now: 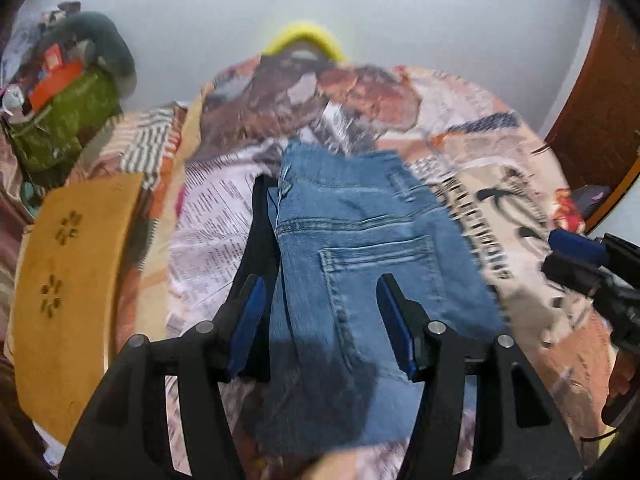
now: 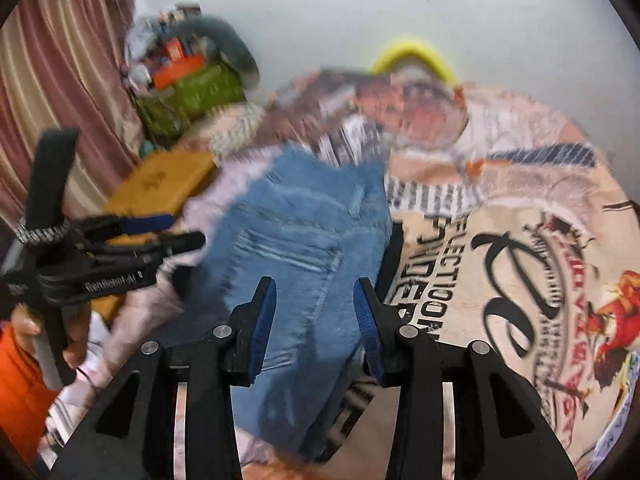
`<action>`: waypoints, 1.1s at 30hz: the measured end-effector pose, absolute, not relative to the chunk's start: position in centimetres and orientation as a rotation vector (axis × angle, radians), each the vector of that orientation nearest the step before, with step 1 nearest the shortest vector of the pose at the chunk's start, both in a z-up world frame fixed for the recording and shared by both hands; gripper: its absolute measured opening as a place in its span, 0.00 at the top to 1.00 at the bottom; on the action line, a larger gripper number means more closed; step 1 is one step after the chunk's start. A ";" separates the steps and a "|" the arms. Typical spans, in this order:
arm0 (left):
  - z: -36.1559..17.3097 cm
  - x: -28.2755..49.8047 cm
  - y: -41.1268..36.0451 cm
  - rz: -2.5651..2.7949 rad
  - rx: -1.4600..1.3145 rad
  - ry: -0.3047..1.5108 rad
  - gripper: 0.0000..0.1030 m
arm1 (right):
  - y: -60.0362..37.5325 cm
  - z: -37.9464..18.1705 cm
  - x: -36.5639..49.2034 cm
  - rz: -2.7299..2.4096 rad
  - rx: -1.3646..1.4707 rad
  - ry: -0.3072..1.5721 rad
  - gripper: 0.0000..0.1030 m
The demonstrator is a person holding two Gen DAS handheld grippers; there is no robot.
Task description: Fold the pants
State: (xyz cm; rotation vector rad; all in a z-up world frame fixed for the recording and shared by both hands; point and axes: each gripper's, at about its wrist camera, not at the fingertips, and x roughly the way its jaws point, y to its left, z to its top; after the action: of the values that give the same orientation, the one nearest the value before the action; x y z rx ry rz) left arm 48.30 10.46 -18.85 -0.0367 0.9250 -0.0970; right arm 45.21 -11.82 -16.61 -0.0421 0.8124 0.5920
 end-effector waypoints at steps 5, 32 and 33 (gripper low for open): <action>-12.2 41.8 9.2 -0.118 -0.021 0.762 0.44 | -13.5 -10.2 39.8 0.628 -0.001 0.650 0.64; 3.3 11.5 5.3 -0.045 0.005 0.166 0.13 | -15.8 1.0 15.1 0.594 -0.004 0.165 0.35; 3.3 11.1 5.3 -0.037 0.004 0.158 0.10 | -15.8 1.0 15.0 0.587 -0.004 0.163 0.29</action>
State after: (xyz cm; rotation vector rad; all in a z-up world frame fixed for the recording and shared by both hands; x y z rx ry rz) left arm 11.14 5.29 3.29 0.0037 0.1576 -0.0366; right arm 14.97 -15.79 1.01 -0.0039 0.1630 0.5874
